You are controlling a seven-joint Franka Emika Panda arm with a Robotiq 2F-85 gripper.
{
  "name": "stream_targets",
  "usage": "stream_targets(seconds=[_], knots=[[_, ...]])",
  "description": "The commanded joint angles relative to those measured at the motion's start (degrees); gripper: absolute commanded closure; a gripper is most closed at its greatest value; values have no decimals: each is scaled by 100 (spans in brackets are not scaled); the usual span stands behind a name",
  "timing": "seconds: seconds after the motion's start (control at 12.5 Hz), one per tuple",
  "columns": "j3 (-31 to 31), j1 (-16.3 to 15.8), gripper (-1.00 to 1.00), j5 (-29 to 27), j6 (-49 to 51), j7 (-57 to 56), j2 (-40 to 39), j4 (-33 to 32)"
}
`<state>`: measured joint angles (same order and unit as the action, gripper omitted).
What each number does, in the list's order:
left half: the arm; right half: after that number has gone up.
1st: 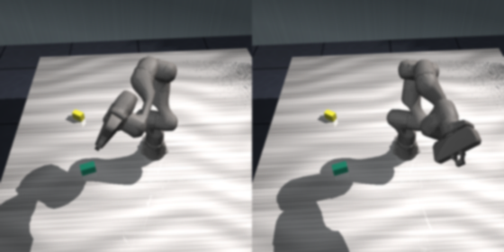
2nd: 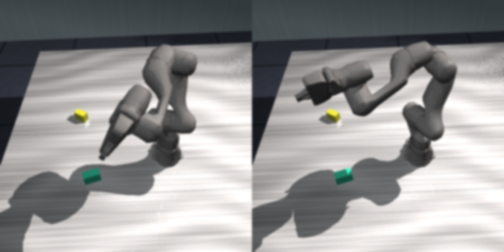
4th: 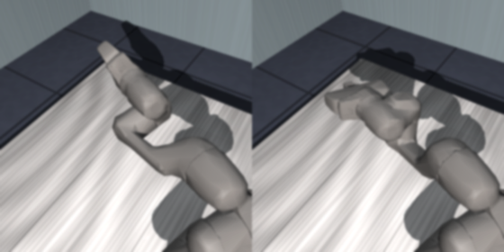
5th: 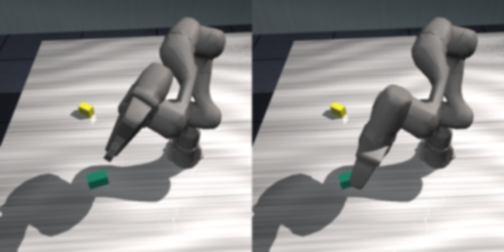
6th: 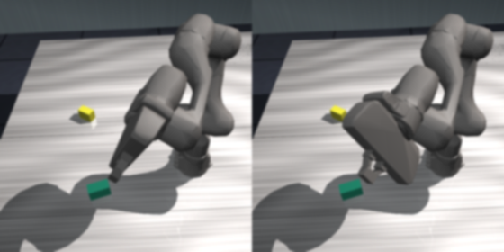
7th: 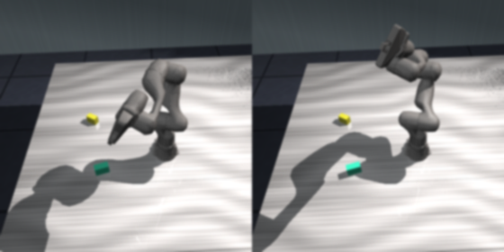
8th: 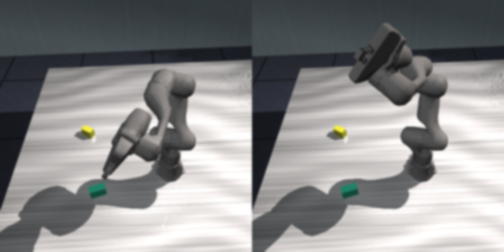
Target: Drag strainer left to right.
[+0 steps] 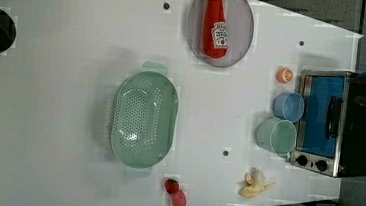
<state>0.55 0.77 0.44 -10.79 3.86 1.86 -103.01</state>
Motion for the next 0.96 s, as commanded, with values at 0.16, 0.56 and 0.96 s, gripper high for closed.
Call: stream_targets(seconds=[0.16,0.56,0.96], knots=[[-11,56,-82,3,1111,813,2526,-1293],[755,-146,-100,-22,1053,828,2344,-1306],[2153,-185,-100,-21,312,1225,1772,-1319]])
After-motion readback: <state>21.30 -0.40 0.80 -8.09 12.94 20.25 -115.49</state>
